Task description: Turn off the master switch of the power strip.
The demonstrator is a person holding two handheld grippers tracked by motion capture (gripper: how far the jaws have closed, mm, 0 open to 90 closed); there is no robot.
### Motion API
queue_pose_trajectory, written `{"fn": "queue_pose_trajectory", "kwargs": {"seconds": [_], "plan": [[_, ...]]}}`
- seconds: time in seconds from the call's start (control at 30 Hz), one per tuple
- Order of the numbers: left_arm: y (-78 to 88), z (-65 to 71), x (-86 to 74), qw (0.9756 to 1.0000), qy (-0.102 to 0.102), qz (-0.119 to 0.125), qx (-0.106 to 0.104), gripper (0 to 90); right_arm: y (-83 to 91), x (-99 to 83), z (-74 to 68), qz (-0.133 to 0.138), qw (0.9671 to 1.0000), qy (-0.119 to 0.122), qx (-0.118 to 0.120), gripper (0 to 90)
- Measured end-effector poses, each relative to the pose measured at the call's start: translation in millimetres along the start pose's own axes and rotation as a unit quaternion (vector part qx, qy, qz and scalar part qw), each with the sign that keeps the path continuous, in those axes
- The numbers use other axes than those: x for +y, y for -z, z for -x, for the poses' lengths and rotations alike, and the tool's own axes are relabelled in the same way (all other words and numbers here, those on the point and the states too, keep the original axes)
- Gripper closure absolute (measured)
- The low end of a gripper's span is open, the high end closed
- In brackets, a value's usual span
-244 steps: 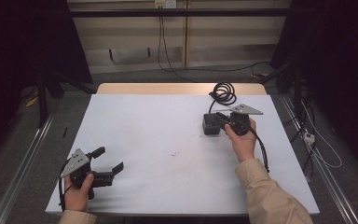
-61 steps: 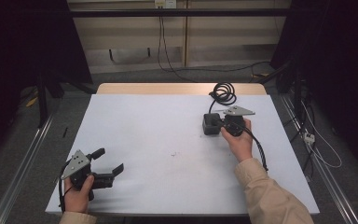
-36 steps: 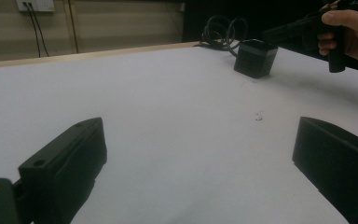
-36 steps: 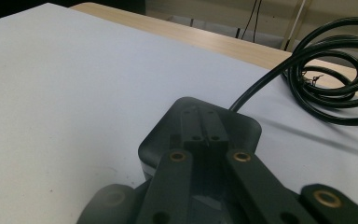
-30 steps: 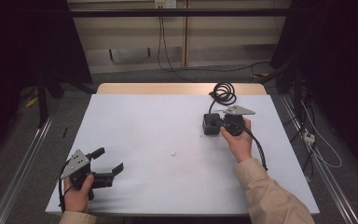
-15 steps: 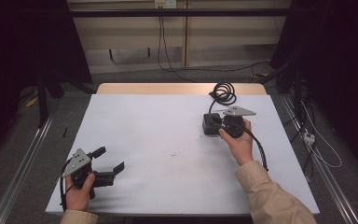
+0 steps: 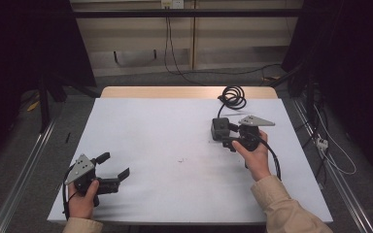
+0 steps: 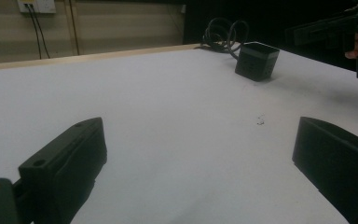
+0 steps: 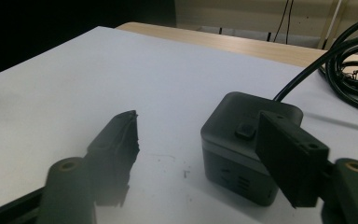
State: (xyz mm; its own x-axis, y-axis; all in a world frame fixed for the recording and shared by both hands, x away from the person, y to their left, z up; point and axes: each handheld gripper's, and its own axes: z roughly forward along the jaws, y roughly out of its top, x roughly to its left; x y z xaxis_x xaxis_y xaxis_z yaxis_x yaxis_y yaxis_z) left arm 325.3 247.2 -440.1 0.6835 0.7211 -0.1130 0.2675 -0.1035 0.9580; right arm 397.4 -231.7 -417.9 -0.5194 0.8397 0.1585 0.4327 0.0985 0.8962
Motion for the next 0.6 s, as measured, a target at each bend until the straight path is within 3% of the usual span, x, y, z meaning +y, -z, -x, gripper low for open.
{"fn": "queue_pose_trajectory", "kwargs": {"seconds": [0.23, 0.6], "plan": [[0.0, -0.3, 0.2, 1.0, -0.001, -0.001, 0.002, 2.4, 13.8, -7.2, -1.7, 0.004, 1.0, -0.003, 0.007, 22.9], [-0.1, 0.6, 0.2, 1.0, 0.0, 0.0, 0.001, 2.4, 30.3, -17.3, -2.5, -0.003, 0.9999, 0.011, 0.011, 20.0]]}}
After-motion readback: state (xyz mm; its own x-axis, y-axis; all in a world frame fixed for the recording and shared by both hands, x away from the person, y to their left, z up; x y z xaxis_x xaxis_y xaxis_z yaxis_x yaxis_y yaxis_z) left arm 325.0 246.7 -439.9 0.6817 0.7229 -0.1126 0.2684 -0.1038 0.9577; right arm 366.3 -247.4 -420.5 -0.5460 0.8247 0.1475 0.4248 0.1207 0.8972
